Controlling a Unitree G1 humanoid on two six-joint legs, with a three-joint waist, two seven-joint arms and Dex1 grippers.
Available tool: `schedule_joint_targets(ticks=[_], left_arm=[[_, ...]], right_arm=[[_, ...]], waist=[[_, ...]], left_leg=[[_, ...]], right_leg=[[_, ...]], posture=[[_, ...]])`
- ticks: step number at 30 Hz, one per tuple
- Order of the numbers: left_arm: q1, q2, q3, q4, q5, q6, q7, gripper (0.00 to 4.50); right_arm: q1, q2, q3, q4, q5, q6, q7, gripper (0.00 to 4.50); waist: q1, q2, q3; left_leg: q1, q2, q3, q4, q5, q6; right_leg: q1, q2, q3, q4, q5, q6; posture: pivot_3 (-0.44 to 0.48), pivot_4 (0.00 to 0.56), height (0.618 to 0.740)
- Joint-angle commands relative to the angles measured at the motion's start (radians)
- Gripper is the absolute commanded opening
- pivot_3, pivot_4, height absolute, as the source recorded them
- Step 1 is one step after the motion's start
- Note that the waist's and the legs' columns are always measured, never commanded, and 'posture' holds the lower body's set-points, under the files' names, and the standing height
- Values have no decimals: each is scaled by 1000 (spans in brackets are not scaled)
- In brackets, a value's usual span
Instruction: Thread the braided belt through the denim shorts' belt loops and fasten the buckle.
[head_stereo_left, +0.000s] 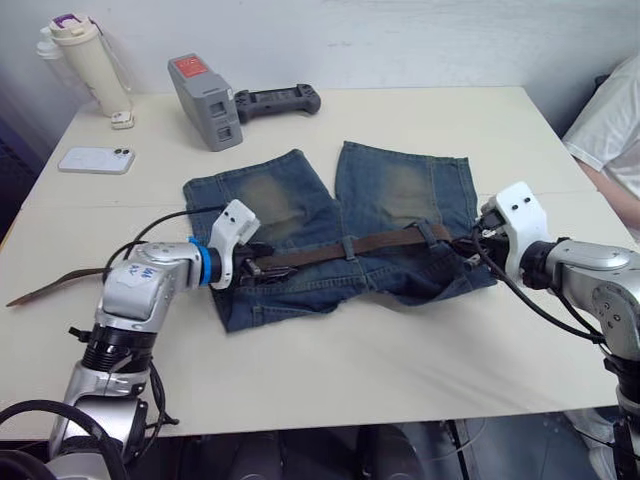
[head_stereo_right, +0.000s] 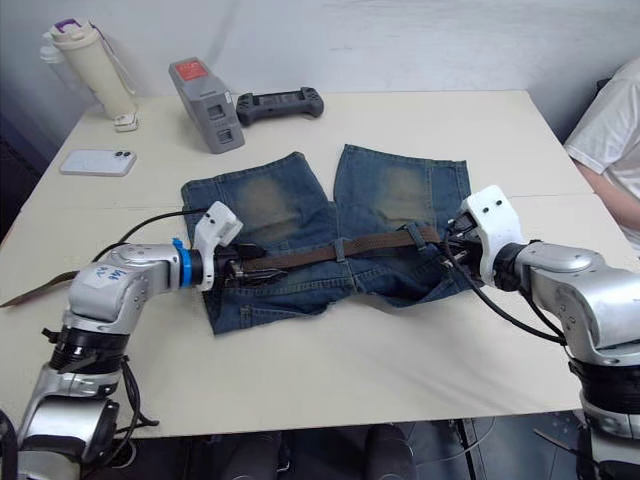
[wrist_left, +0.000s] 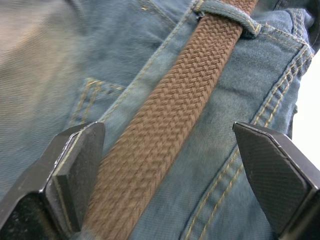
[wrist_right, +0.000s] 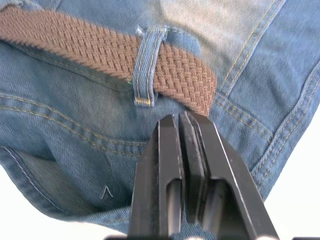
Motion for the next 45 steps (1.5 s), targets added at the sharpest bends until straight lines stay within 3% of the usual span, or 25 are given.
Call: schedule_joint_targets(ticks=[1, 9, 15, 23, 27, 28, 31, 33, 36, 41, 43, 44, 45], left_arm=[[15, 0, -49, 0, 53, -90, 18, 4500], [70, 0, -86, 13, 83, -149, 15, 4500], [75, 13, -77, 15, 84, -157, 13, 4500], [80, 12, -71, 22, 82, -165, 7, 4500], [85, 20, -54, 7, 58, -152, -9, 4500], [81, 14, -21, -5, 15, -130, -25, 4500], [55, 21, 103, -74, -167, -42, -117, 4500], [38, 41, 132, -77, -197, -11, -126, 4500], [6, 93, 129, -58, -191, -5, -138, 4500], [-68, 121, 125, 14, -173, 61, -83, 4500], [-87, 128, 117, 50, -149, 100, -43, 4500], [-90, 128, 122, 65, -151, 119, -32, 4500], [-92, 128, 126, 79, -151, 142, -19, 4500]], right_arm=[[3, 34, 20, 33, -50, -62, -17, 66], [55, 54, 77, 153, -169, -120, -38, 66], [80, 28, 47, 252, -233, -108, -78, 66], [89, 40, 17, 245, -262, -127, -116, 66], [64, 39, -72, 132, -183, -72, -77, 66], [45, 48, -129, 88, -119, -17, -48, 66], [46, -63, -226, -50, 29, 63, 124, 66], [39, -107, -253, -60, 55, 69, 159, 66], [20, -156, -235, -30, 59, 40, 197, 896], [-67, -91, -147, 103, 18, -43, 183, 3379], [-106, -48, -91, 174, -13, -93, 176, 4150], [-126, -21, -79, 207, -17, -105, 176, 4476], [-145, 6, -74, 240, -17, -114, 174, 4476]], waist=[[0, 0, 0], [2, 0, -1], [7, -2, -2], [27, -2, -2], [28, -1, -2], [26, -1, -2], [21, 4, 1], [19, 4, 1], [13, 3, 1], [10, 3, 1], [2, 3, 1], [-1, 3, 1], [-2, 3, 1]], left_leg=[[0, 0, 0, 0, 0, 0], [1, 0, 1, 0, 0, 0], [2, 0, 0, 1, 0, 0], [2, 0, -1, 12, -7, 3], [2, 0, -1, 11, -8, 3], [2, 0, -1, 11, -8, 3], [1, 0, -1, 9, -8, 3], [0, 0, 0, 8, -8, 3], [1, 1, 0, 9, -8, 3], [1, 1, 0, 9, -8, 3], [1, 1, 1, 8, -8, 3], [1, 1, 1, 9, -7, 2], [0, 1, 1, 8, -7, 2]], right_leg=[[0, 0, 0, 0, 0, 0], [1, 0, 0, 0, 0, 0], [4, 0, 0, -1, 0, 0], [10, 0, -1, -3, 1, 1], [9, 0, -1, -3, 1, 1], [9, 0, -1, -3, 1, 1], [7, 0, 0, -3, 1, 1], [5, 0, 0, -2, 1, 1], [6, 0, 0, -3, 1, 1], [6, 0, 0, -7, 1, 1], [5, 0, 0, -5, 1, 1], [5, 0, 0, -4, 1, 1], [3, 0, 1, -4, 1, 1]], posture=[[0, 150, 740], [0, 150, 740], [0, 150, 740], [0, 150, 740], [0, 150, 740], [0, 150, 740], [0, 150, 740], [0, 150, 740], [0, 150, 740], [0, 150, 740], [0, 150, 740], [0, 150, 740], [0, 150, 740]])
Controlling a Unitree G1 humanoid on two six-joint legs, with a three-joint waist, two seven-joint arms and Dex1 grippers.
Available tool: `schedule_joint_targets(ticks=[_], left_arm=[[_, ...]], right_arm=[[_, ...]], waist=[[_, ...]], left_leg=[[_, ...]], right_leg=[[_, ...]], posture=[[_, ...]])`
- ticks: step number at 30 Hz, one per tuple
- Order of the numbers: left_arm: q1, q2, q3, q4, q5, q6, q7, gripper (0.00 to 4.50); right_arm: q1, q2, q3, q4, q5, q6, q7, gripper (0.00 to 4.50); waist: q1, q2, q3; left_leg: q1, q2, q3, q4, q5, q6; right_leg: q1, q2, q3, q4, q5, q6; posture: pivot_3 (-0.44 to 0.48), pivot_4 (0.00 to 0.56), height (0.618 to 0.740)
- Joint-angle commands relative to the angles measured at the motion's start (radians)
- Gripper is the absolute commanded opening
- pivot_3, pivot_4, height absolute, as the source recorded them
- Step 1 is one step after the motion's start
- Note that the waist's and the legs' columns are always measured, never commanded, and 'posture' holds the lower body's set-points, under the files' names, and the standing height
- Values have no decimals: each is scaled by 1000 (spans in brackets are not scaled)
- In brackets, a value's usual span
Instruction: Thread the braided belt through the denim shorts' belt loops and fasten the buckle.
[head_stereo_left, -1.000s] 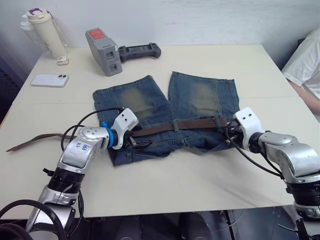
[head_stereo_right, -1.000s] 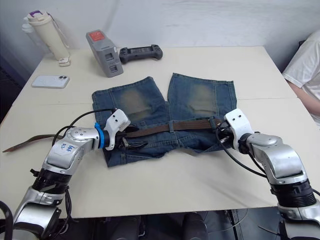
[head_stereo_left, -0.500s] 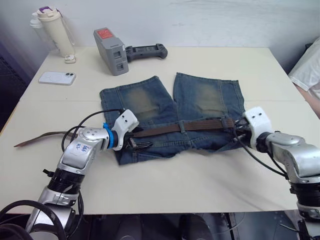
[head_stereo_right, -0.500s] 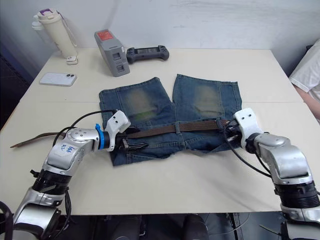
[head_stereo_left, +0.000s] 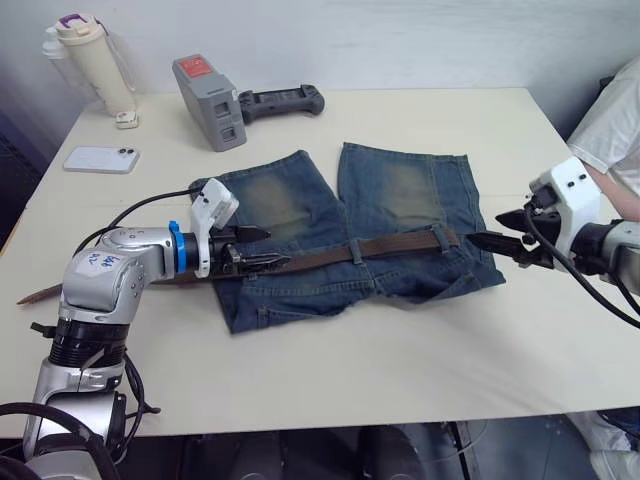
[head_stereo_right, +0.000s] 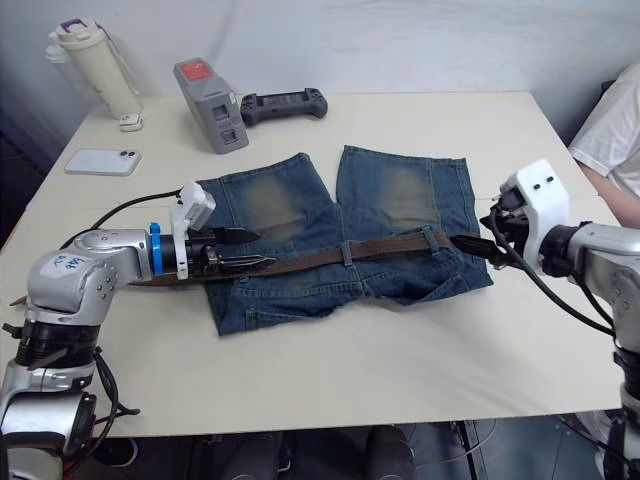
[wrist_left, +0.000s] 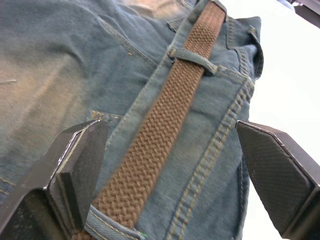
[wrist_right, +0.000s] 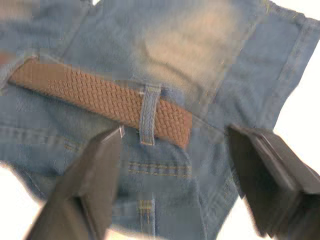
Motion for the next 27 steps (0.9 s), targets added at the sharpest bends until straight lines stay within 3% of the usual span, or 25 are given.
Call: schedule_joint_targets(ticks=[1, 9, 13, 18, 21, 27], left_arm=[[-13, 14, 20, 31, 3, 69, 45, 4500], [-91, -49, 104, 207, -12, 217, 176, 4500], [-80, -47, 57, 201, -16, 242, 154, 4500], [-16, 13, -63, 117, -5, 225, 67, 4500], [12, 44, -106, 89, 11, 188, 35, 4500], [13, 57, -120, 87, 23, 149, 16, 4500]], right_arm=[[-53, 61, 16, 92, -17, -53, -6, 4476], [-194, 210, 51, 484, -75, -200, 27, 4476], [-246, 255, 35, 627, -91, -242, 23, 4476], [-236, 277, 42, 688, -91, -220, 44, 4476], [-219, 277, 41, 668, -83, -199, 64, 3798], [-182, 247, 69, 578, -103, -224, 119, 1277]], waist=[[-2, 0, 0], [-1, -1, 0], [-4, -1, 0], [-5, 0, 0], [-4, 0, 0], [-3, 0, 0]], left_leg=[[0, 0, 0, -1, 0, 0], [-2, 0, 2, 0, 0, 0], [-2, 0, 3, -1, 0, 0], [-1, 0, 4, -1, 0, 0], [0, 0, 4, -2, 0, 0], [0, 0, 6, -2, 0, 0]], right_leg=[[0, 0, 0, 2, 0, 0], [-3, 0, 0, 3, 0, 0], [-4, 0, 0, 3, 0, 0], [-4, 0, 2, 3, 0, 0], [-4, 0, 2, 3, 0, 0], [-4, 0, 3, 3, 0, 0]], posture=[[0, 150, 740], [0, 150, 740], [0, 150, 740], [0, 150, 740], [0, 150, 740], [0, 150, 740]])
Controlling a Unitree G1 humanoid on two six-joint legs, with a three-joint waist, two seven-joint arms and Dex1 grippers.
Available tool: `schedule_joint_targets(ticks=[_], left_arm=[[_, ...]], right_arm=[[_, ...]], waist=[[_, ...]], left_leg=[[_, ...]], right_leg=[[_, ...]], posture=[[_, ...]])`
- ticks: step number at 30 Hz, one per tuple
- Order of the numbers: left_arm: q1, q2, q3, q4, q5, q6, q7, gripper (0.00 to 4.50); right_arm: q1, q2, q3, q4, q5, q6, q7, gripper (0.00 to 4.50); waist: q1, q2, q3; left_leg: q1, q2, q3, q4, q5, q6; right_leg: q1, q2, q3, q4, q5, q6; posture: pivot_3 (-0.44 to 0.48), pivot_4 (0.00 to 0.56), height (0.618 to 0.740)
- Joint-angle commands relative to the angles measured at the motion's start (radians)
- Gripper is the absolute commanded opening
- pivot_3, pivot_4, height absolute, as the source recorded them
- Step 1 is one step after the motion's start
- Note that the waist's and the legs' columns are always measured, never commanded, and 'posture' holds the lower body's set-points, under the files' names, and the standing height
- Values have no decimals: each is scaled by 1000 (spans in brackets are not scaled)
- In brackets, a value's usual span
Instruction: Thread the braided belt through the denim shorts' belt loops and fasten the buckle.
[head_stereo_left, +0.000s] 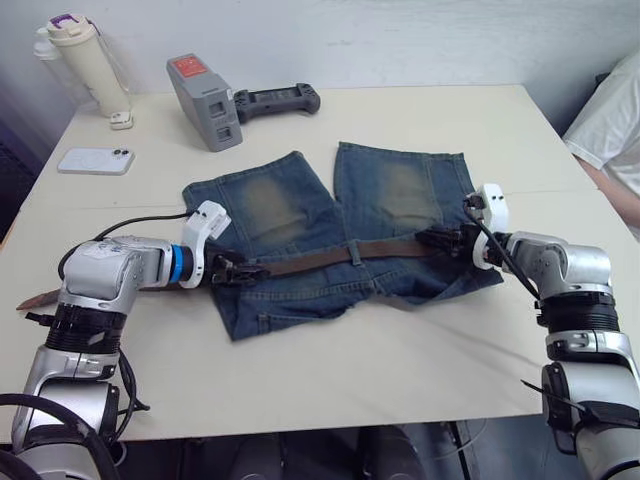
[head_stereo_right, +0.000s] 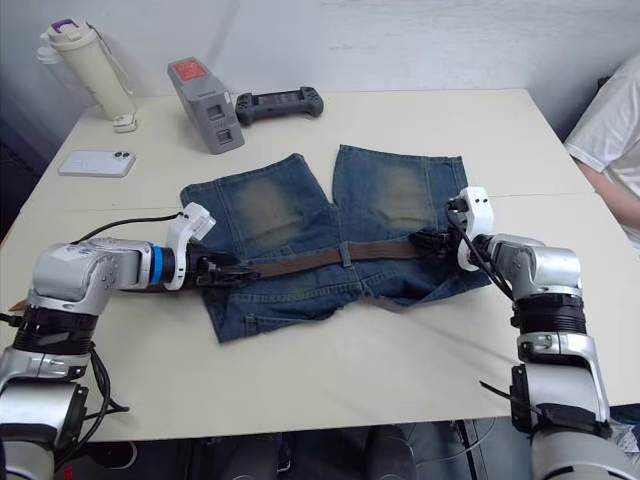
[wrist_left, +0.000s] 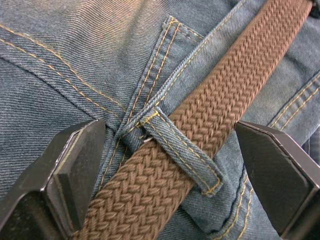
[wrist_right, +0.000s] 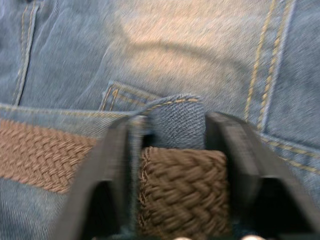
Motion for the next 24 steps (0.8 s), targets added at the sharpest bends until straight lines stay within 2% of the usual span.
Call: schedule_joint_targets(ticks=[1, 2, 3, 9, 13, 17, 24], left_arm=[[17, 7, -34, 5, 8, -6, -29, 4500], [12, 10, -29, 9, 8, -10, -32, 4500], [7, 15, -29, 10, 7, -14, -40, 4500], [-24, 25, -5, 27, -7, -28, -74, 4500], [-52, 34, -10, 56, 1, -52, -104, 4500], [-73, 38, -36, 77, 11, -74, -141, 4500], [-65, 34, -105, 71, 35, -88, -180, 4500]], right_arm=[[23, -42, 4, -112, -5, -25, 46, 933], [39, -59, 3, -166, -3, -42, 65, 596], [52, -65, -10, -216, 7, -58, 73, 515], [192, -79, -37, -501, 5, -251, 123, 514], [312, -89, -62, -671, 30, -297, 142, 514], [373, -91, -104, -737, 46, -321, 132, 514], [393, -92, -112, -738, 30, -330, 103, 514]], waist=[[0, 0, 0], [1, 0, 0], [2, 0, 0], [3, 0, 0], [4, 0, 0], [4, 0, 0], [5, 0, 0]], left_leg=[[0, 0, 0, 0, 0, 0], [0, 0, 0, 0, 0, 0], [0, 0, 0, 0, 0, 0], [0, 0, 1, -1, 0, 0], [-1, 0, 2, -1, 0, 0], [0, 0, 2, 0, 0, 0], [0, 0, 2, 0, 0, 0]], right_leg=[[0, 0, 0, 0, 0, 0], [0, 0, 0, 0, 0, 0], [0, 0, 0, 0, 0, 0], [-2, 0, 1, 0, 0, 0], [-2, 0, 2, 0, 0, 0], [-2, 0, 2, 0, 0, 0], [-2, 0, 2, 1, 0, 0]], posture=[[0, 150, 740], [0, 150, 740], [0, 150, 740], [0, 150, 740], [0, 150, 740], [0, 150, 740], [0, 150, 740]])
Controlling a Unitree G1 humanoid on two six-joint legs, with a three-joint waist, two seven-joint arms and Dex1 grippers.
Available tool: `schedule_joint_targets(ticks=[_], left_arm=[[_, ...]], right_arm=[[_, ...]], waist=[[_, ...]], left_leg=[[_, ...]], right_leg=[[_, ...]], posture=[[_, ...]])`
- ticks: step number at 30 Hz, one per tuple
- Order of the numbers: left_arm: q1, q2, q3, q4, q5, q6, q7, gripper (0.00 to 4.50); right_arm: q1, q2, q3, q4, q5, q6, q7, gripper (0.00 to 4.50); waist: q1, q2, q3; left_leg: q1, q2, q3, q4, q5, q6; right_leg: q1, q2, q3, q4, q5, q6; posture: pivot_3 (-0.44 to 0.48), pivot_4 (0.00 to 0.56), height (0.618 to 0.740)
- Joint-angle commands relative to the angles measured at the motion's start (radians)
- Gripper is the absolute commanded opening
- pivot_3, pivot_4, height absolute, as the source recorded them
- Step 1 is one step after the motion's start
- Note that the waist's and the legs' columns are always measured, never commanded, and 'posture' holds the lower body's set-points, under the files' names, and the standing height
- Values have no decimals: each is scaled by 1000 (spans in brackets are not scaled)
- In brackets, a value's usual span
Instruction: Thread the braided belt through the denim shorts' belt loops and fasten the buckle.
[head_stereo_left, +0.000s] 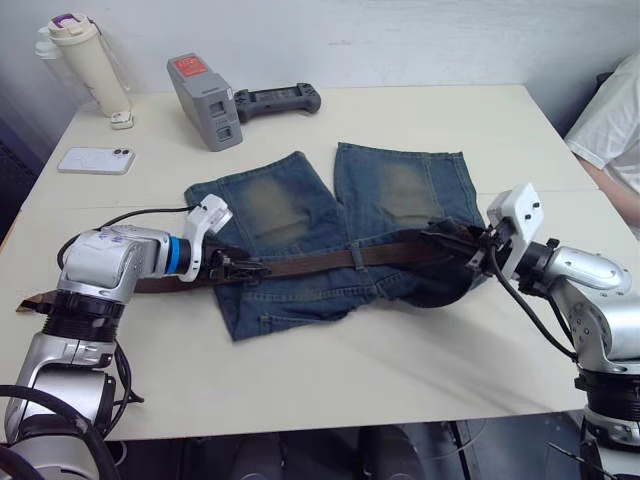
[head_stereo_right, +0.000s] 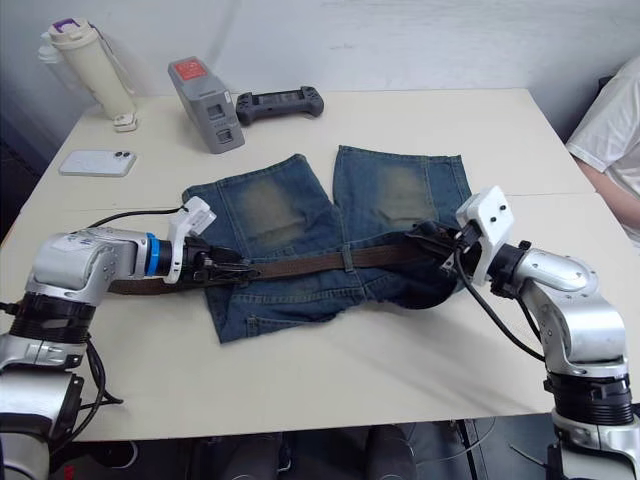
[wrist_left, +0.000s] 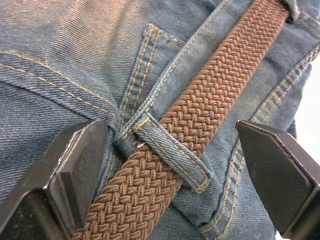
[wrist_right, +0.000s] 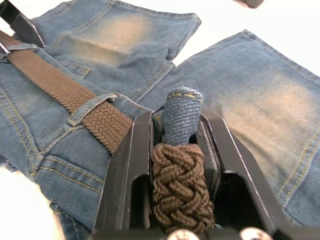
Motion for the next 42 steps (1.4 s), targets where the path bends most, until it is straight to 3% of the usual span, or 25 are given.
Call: schedule_joint_targets(ticks=[1, 4, 5, 6, 8, 21, 24, 27, 28, 31, 36, 42], left_arm=[[6, 7, -55, -10, 28, -32, -40, 4239], [9, 9, -83, 11, 59, -66, -49, 3222], [7, 6, -84, 22, 68, -84, -48, 3079], [-1, -2, -70, 29, 61, -79, -45, 2490], [-15, -8, -53, 38, 61, -102, -49, 1913], [-20, -24, 47, 34, 30, -229, -99, 1883], [2, -9, 22, 22, 76, -306, -104, 1883], [10, -22, 38, 32, 66, -295, -99, 2706], [15, -23, 30, 31, 74, -304, -99, 3254], [29, -21, -8, 23, 99, -314, -112, 4254], [38, -38, -52, 48, 149, -307, -85, 4289], [50, -44, -66, 26, 123, -248, -140, 4289]], right_arm=[[1, -8, -26, -41, 8, -24, -23, 514], [-15, -2, -8, -30, -5, -27, -40, 514], [-18, -2, -3, -25, -6, -25, -40, 514], [-21, -2, -1, -20, -7, -25, -41, 514], [-25, -1, 1, -13, -5, -25, -42, 514], [-21, 1, 10, -10, -6, -19, -57, 514], [-18, 0, 12, -13, -7, -14, -62, 514], [-16, -1, 16, -12, -11, -15, -65, 514], [-15, -2, 17, -12, -12, -15, -65, 514], [-15, -2, 19, -11, -12, -13, -65, 514], [-16, -5, 25, -6, -16, -15, -67, 514], [-15, -12, 25, -5, -23, -9, -72, 514]], waist=[[0, 0, 0], [0, 0, 0], [0, 0, 0], [0, 0, 0], [0, 0, 0], [0, 0, 0], [-2, 0, 0], [-2, 0, 0], [-1, 0, 0], [-1, 0, 0], [-1, 0, 0], [-1, 0, 0]], left_leg=[[0, 0, 0, 0, 0, 0], [0, 0, 0, 0, 0, 0], [0, 0, 0, 0, 0, 0], [0, 0, 0, 0, 0, 0], [0, 0, 0, 0, 0, 0], [0, 0, 0, 0, 0, 0], [0, 0, 0, 0, 0, 0], [0, 0, 0, 0, 0, 0], [0, 0, 0, 0, 0, 0], [0, 0, 0, 0, 0, 0], [0, 0, 0, 0, 0, 0], [0, 0, 0, 0, 0, 0]], right_leg=[[0, 0, 0, 0, 0, 0], [0, 0, 0, 0, 0, 0], [0, 0, 0, 0, 0, 0], [0, 0, 0, 0, 0, 0], [0, 0, 0, 0, 0, 0], [0, 0, 0, 0, 0, 0], [0, 0, 0, 0, 0, 0], [0, 0, 0, 0, 0, 0], [0, 0, 0, 0, 0, 0], [0, 0, 0, 0, 0, 0], [0, 0, 0, 1, 0, 0], [0, 0, 0, 1, 0, 0]], posture=[[0, 150, 740], [0, 150, 740], [0, 150, 740], [0, 150, 740], [0, 150, 740], [0, 150, 740], [0, 150, 740], [0, 150, 740], [0, 150, 740], [0, 150, 740], [0, 150, 740], [0, 150, 740]])
